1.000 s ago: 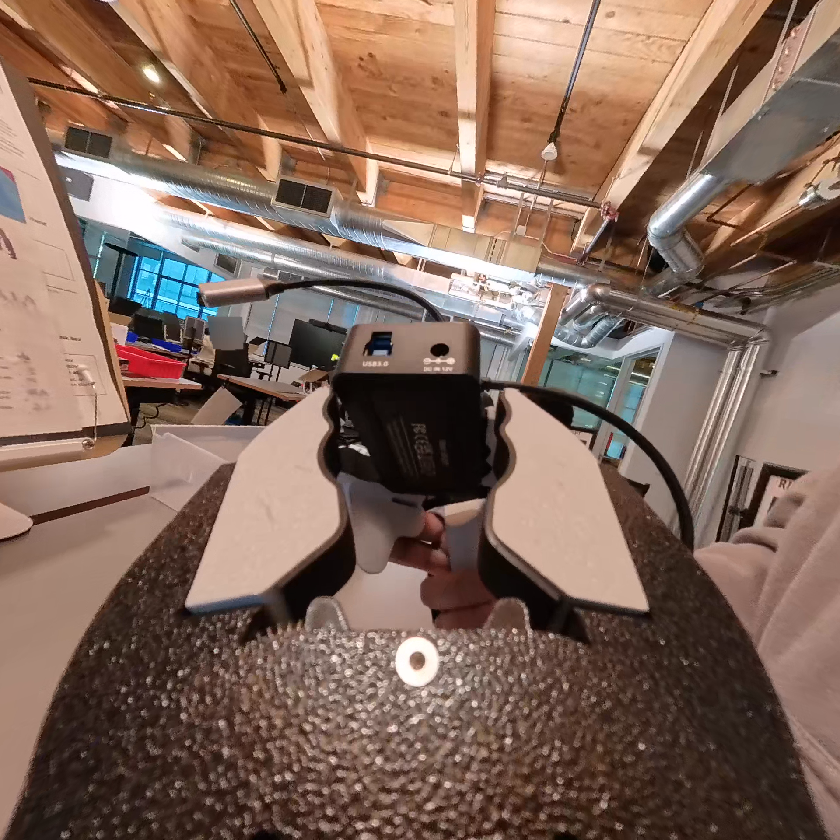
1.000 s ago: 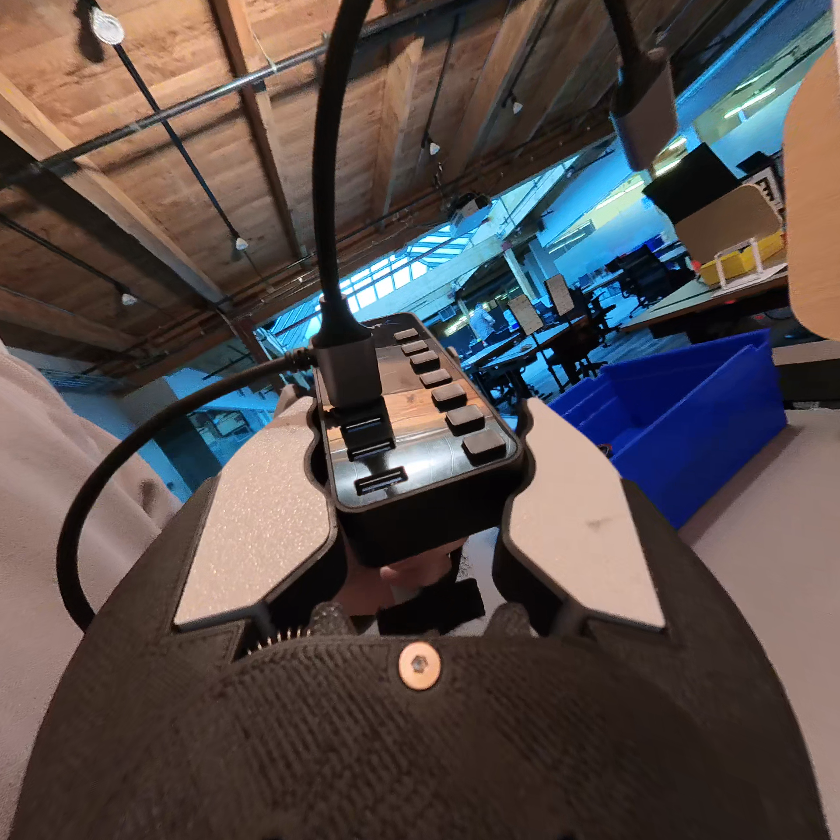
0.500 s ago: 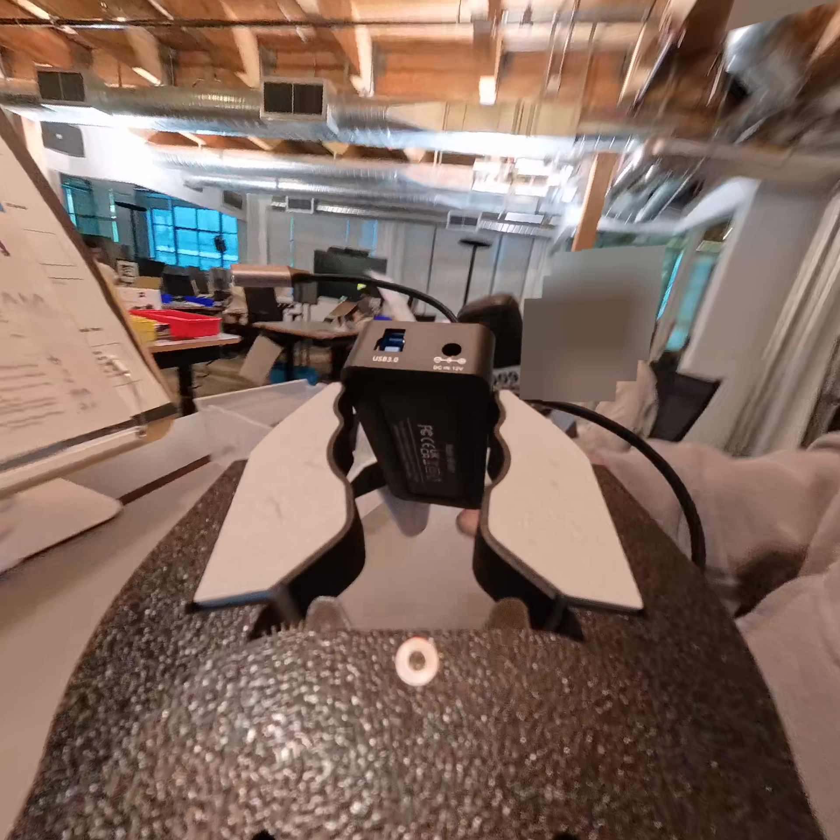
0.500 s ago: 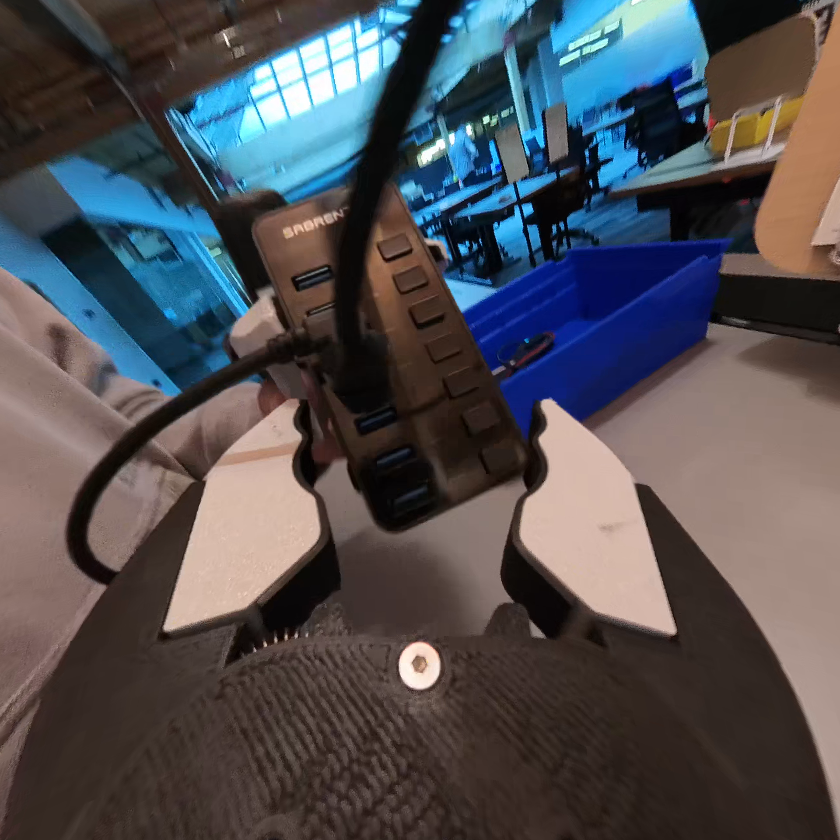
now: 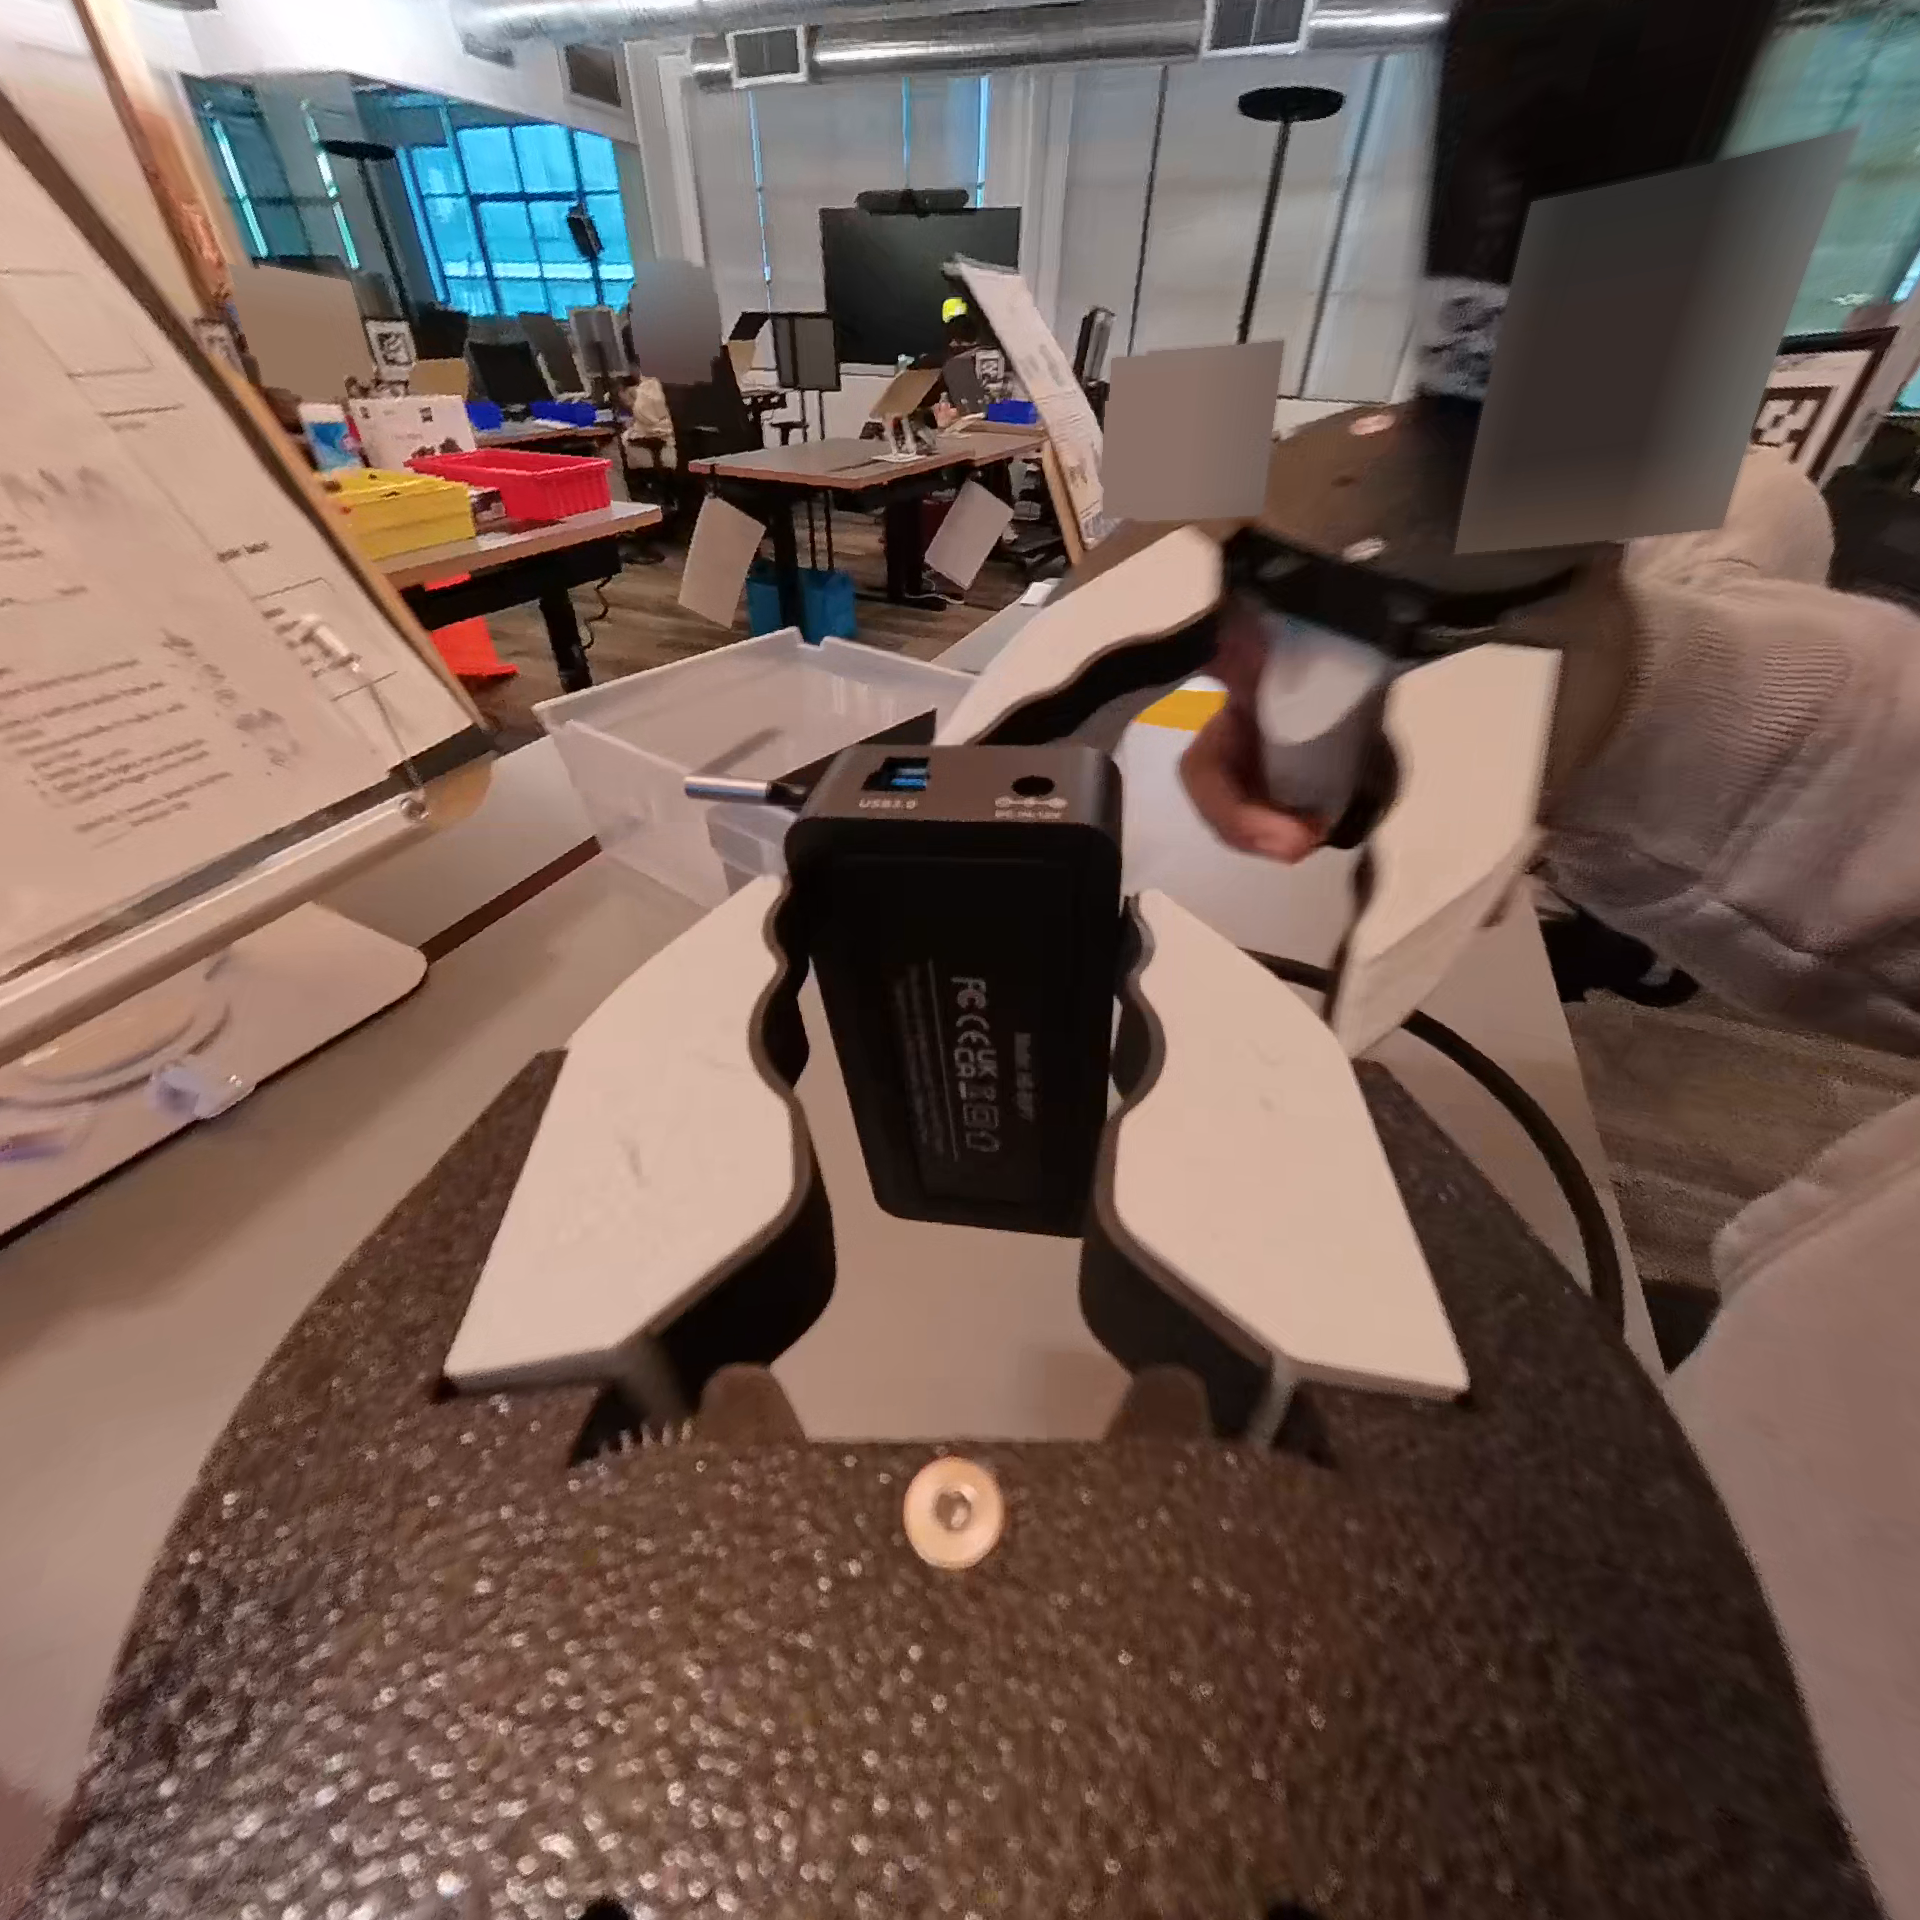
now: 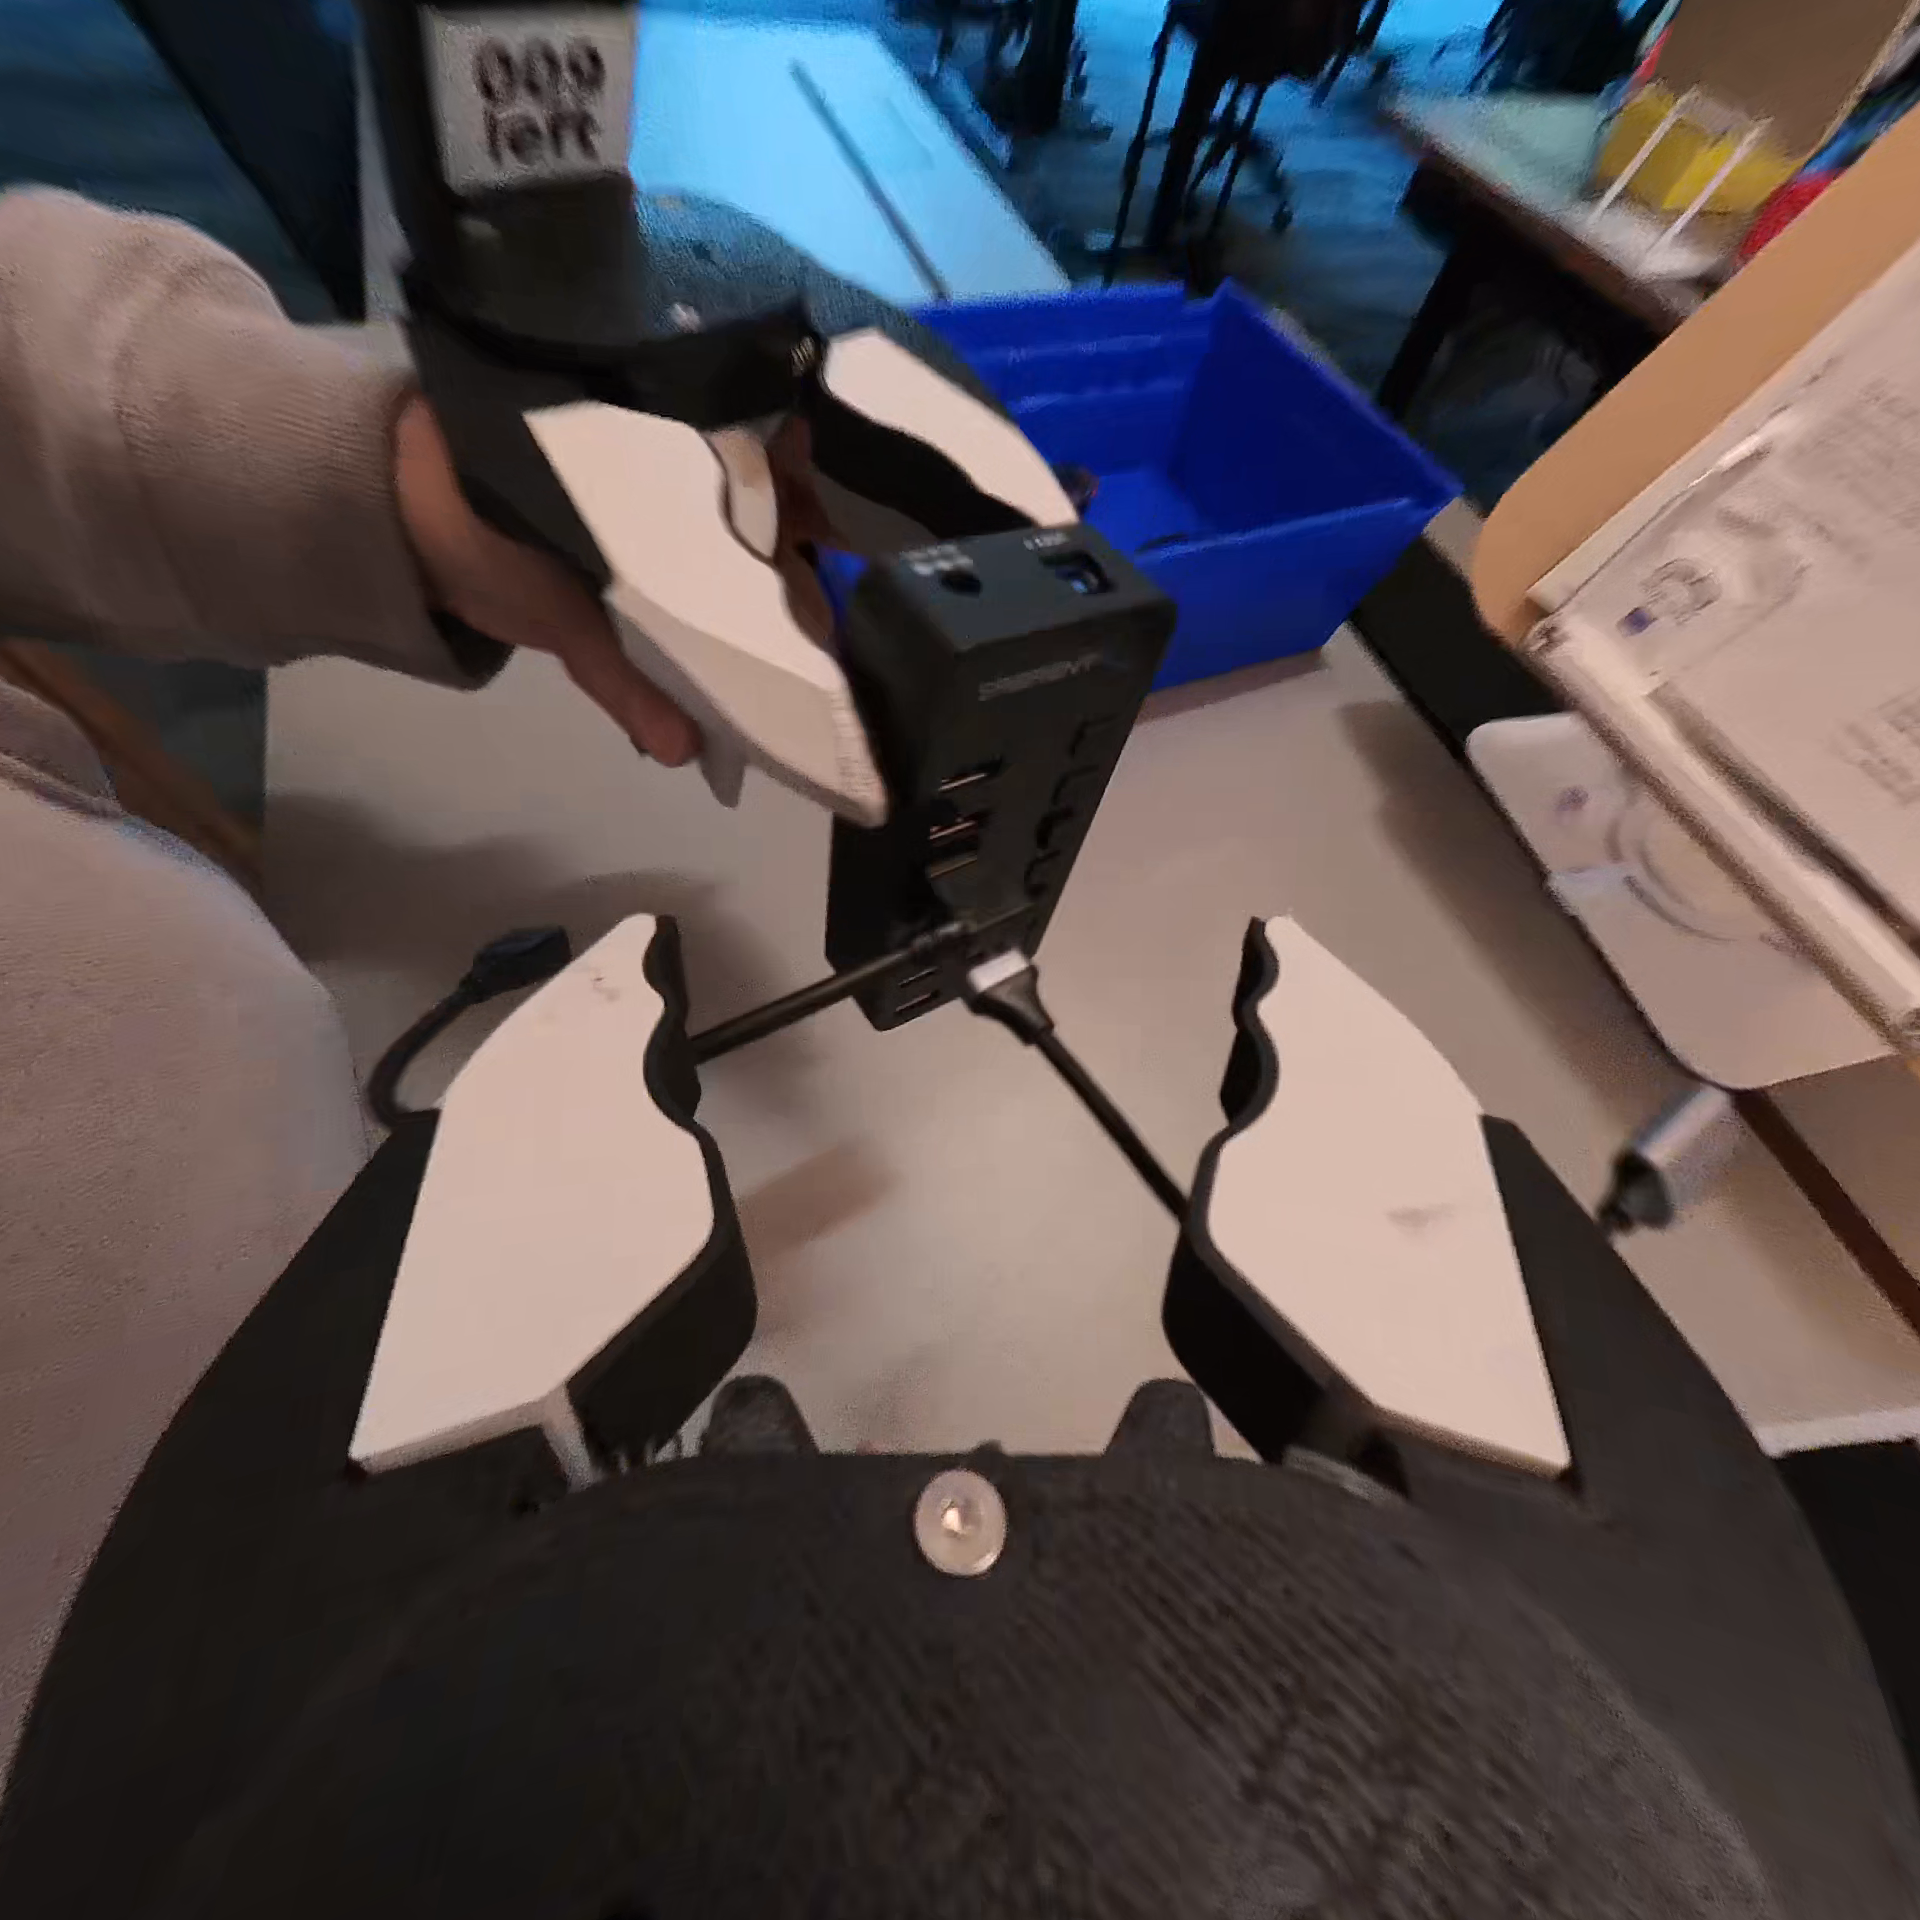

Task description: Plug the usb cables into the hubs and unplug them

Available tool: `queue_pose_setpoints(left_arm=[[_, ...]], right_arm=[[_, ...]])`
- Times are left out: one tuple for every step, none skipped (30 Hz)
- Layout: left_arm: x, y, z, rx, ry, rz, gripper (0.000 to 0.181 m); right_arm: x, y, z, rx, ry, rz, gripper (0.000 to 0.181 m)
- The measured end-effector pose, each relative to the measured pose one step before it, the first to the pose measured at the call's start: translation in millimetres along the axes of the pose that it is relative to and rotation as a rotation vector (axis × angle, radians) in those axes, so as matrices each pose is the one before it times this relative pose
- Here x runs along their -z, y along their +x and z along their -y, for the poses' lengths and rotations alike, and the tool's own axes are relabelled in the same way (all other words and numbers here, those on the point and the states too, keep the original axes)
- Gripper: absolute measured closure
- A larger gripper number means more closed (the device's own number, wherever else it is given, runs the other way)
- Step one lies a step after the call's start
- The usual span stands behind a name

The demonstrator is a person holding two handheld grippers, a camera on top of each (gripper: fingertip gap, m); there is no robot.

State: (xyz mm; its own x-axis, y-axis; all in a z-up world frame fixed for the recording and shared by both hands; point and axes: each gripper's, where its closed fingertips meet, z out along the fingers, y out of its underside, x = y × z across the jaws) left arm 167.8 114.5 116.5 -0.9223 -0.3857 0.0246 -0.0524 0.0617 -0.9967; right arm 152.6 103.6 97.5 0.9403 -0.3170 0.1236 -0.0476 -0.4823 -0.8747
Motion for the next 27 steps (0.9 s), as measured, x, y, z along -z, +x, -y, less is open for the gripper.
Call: queue_pose_setpoints(left_arm=[[-1.46, 3.58, 0.70, -0.0074, -0.0053, -0.0176, 0.125], [-1.32, 2.98, -1.29, -0.0081, -0.0176, -0.0168, 0.125], [-0.97, 2.65, -1.21, -0.0115, -0.0146, -0.0150, 0.125], [-0.91, 1.78, 0.71, -0.0083, -0.0024, -0.0051, 0.125], [-0.81, 0.75, 1.44, -0.0055, -0.0006, 0.0012, 0.125], [-0.95, 0.50, 0.52, -0.0057, -0.0058, -0.0005, 0.125], [-0.91, -0.55, 0.06, -0.0047, -0.0047, 0.0051, 0.125], [-0.84, -1.69, -0.17, -0.0023, -0.0015, 0.0119, 0.125], [-0.75, -1.04, -0.67, -0.0010, -0.0013, 0.0049, 0.125], [-0.51, 0.23, 0.02, 0.0038, 0.0048, -0.0058, 0.125], [-0.49, 1.92, 1.50, 0.0039, 0.0160, -0.0137, 0.126], [-0.74, 3.74, 1.28, 0.0003, 0.0129, -0.0225, 0.126], [-0.87, 2.80, 0.09, 0.0033, 0.0016, -0.0177, 0.126], [-0.61, -0.34, -0.56, 0.0041, -0.0083, -0.0002, 0.126], [-0.30, -0.68, -1.19, -0.0113, -0.0117, 0.0009, 0.126], [-0.18, -1.30, -1.71, -0.0186, -0.0146, 0.0050, 0.126], [-0.17, -0.90, -1.91, -0.0175, -0.0206, 0.0004, 0.126], [-0.20, 0.38, -1.34, -0.0180, -0.0241, -0.0059, 0.126], [-0.35, 0.95, 0.57, -0.0208, -0.0178, -0.0049, 0.126], [-0.67, 1.42, 2.39, -0.0200, -0.0052, -0.0058, 0.126], [-0.88, 1.35, 2.64, -0.0202, -0.0019, -0.0067, 0.126], [-0.61, 0.56, 1.32, -0.0263, -0.0082, -0.0030, 0.126], [-0.52, -0.13, 0.52, -0.0299, -0.0097, 0.0011, 0.126], [-0.40, -0.87, 0.03, -0.0260, -0.0063, 0.0048, 0.126], [0.09, -3.08, -0.92, -0.0229, -0.0057, 0.0187, 0.126], [0.57, -4.86, -2.78, -0.0278, -0.0159, 0.0314, 0.126], [0.66, -4.28, -3.65, -0.0365, -0.0265, 0.0286, 0.126]], right_arm=[[-7.47, 2.49, -4.11, -0.0151, -0.0363, 0.0309, 0.078], [-5.77, 1.86, -0.70, -0.0171, 0.0007, 0.0378, 0.072], [-4.48, -2.58, 2.11, -0.0225, 0.0342, 0.0680, 0.075], [-3.52, -7.54, 1.54, -0.0248, 0.0309, 0.0990, 0.081], [-3.22, -5.64, 0.52, -0.0185, 0.0187, 0.0775, 0.087], [-3.61, -4.26, -1.23, -0.0150, 0.0139, 0.0581, 0.092], [-4.04, -4.36, -5.13, -0.0169, -0.0100, 0.0538, 0.098], [-3.84, 0.36, -5.41, -0.0085, -0.0254, 0.0119, 0.095], [-3.15, 2.19, -1.82, 0.0052, -0.0020, -0.0136, 0.097], [-2.95, -0.39, 1.50, 0.0229, 0.0185, -0.0028, 0.104], [-2.71, 0.76, 1.89, 0.0148, 0.0233, -0.0076, 0.108], [-1.52, 0.55, 2.32, -0.0043, 0.0295, 0.0042, 0.117], [0.08, 1.39, 1.55, -0.0138, 0.0239, 0.0062, 0.130], [-0.52, -1.14, 0.21, 0.0010, 0.0159, 0.0129, 0.131], [-0.36, 0.79, -0.21, 0.0034, 0.0087, -0.0074, 0.131], [0.03, -3.14, -1.74, 0.0221, -0.0066, 0.0104, 0.139], [0.22, -1.24, -3.38, 0.0382, -0.0231, -0.0122, 0.155], [0.21, 1.64, -2.33, 0.0186, -0.0129, -0.0255, 0.156], [0.30, -0.08, -0.39, -0.0044, 0.0051, -0.0045, 0.155], [0.74, -0.93, 2.05, 0.0022, 0.0254, 0.0015, 0.156], [1.08, -0.63, 3.01, 0.0134, 0.0329, -0.0074, 0.156], [1.25, 0.11, 1.77, 0.0068, 0.0202, -0.0119, 0.156], [1.65, 1.48, 0.33, 0.0007, 0.0070, -0.0186, 0.155], [2.64, 1.90, -0.07, -0.0046, 0.0045, -0.0175, 0.154], [4.08, 0.78, 0.60, -0.0267, 0.0120, -0.0036, 0.149], [5.90, -2.60, 2.57, -0.0558, 0.0264, 0.0266, 0.128], [7.97, -1.27, 3.54, -0.0819, 0.0379, 0.0202, 0.110]])
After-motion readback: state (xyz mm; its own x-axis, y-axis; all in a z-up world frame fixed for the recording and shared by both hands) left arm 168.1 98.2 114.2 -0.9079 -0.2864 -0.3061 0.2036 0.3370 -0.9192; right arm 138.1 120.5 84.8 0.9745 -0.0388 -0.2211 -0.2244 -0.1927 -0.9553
